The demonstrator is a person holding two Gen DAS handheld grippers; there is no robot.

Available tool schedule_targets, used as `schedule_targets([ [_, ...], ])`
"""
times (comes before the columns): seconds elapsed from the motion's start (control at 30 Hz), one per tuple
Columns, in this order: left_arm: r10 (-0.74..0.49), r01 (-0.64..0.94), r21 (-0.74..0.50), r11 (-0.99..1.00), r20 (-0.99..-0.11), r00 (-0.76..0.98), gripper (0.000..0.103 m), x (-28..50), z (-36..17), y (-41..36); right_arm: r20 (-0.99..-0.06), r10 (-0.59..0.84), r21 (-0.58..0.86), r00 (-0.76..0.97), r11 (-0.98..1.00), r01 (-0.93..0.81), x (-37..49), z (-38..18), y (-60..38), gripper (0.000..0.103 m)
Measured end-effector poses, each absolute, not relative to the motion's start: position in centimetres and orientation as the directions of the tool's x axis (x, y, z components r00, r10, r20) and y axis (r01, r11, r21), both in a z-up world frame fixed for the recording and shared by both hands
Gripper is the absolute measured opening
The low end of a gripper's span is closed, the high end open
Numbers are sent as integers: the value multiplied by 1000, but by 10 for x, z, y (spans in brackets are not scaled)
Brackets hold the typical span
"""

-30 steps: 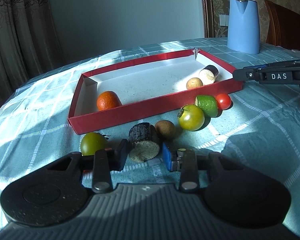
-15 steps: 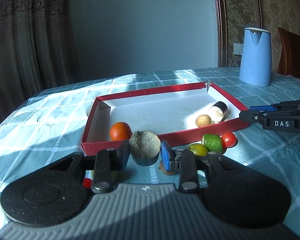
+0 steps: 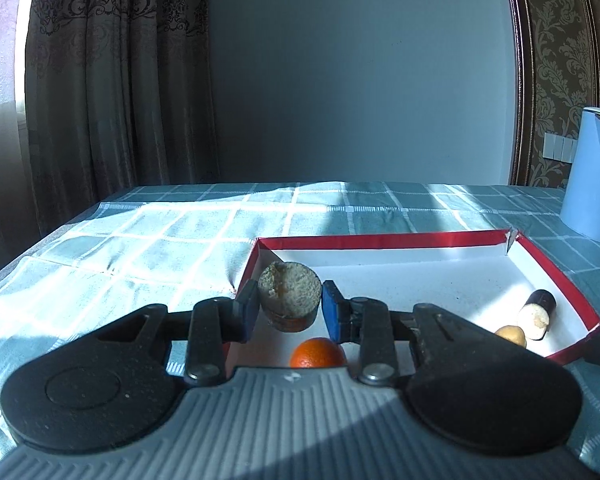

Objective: Organize fruits
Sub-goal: 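Lower the eggplant slice into the tray and open the left gripper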

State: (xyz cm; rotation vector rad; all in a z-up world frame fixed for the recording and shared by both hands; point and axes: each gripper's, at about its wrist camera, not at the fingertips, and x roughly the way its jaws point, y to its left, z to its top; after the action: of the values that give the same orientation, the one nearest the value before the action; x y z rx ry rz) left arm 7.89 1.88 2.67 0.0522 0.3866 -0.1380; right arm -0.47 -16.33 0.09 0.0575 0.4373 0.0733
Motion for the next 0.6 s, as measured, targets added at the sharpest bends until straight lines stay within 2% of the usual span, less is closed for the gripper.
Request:
schedule_targets([
  [0.2, -97, 124, 35, 992, -420, 902, 30, 89, 16, 20, -420, 83, 72, 904, 996, -58, -5, 0, -163, 48],
  [0.6, -88, 121, 48, 992, -435, 896, 30, 90, 10, 18, -420, 82, 73, 904, 996, -56, -5, 0, -163, 48],
])
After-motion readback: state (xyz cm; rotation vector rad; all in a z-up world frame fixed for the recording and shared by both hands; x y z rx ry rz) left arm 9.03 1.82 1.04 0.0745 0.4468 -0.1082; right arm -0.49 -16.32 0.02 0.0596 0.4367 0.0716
